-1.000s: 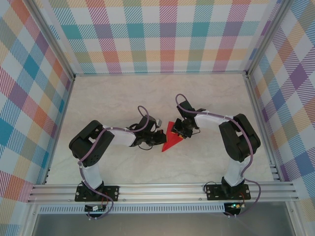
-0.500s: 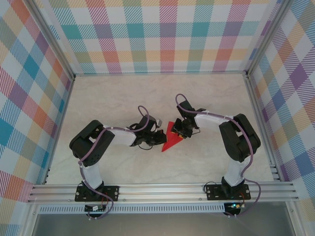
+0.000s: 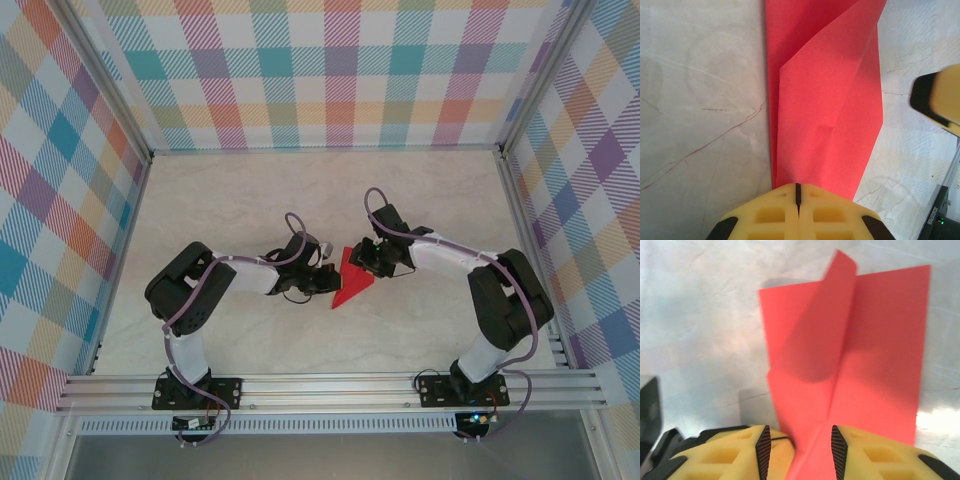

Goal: Fold a paper plane with a square sheet of paper (pick it up from the middle)
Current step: Fourth fold the wing at the center of the table.

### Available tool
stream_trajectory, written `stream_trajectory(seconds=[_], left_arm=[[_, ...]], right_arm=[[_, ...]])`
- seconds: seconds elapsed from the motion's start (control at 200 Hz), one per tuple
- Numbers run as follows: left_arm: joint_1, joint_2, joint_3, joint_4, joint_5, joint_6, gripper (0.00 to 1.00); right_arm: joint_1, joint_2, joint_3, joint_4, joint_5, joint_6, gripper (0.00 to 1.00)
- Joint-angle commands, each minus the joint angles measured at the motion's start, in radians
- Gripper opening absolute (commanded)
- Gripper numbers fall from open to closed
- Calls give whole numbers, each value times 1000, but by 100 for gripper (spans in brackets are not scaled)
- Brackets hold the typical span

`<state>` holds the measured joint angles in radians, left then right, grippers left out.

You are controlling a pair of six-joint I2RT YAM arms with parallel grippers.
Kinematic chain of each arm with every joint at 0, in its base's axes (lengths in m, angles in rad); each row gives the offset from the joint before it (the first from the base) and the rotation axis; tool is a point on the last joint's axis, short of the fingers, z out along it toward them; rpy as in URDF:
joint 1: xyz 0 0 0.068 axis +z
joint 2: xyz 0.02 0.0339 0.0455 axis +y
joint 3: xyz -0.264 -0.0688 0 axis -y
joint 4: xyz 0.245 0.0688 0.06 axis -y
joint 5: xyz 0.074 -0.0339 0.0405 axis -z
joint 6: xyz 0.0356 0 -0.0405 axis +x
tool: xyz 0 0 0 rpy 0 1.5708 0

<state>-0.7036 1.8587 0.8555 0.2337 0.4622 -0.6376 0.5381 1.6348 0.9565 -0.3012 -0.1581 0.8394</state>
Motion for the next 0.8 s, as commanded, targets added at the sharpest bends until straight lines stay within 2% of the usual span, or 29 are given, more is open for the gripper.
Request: stream_trajectory(seconds=[0.0, 0.13, 0.21, 0.39, 0.795], left_arm=[[-7, 59, -9, -134, -21, 25, 0], [-6, 59, -8, -141, -28, 26, 0], [-7, 60, -7, -140, -28, 25, 0], [-8, 61, -6, -145, -27, 25, 0], [-6, 53, -7, -145, -28, 27, 0]], right_arm=[[1, -4, -39, 68, -75, -47, 32], [1, 36, -55, 122, -140, -53, 16], [0, 62, -52, 149, -162, -58, 11], [1, 107, -42, 164, -169, -66, 8], [0, 148, -75, 93, -69, -48, 6]])
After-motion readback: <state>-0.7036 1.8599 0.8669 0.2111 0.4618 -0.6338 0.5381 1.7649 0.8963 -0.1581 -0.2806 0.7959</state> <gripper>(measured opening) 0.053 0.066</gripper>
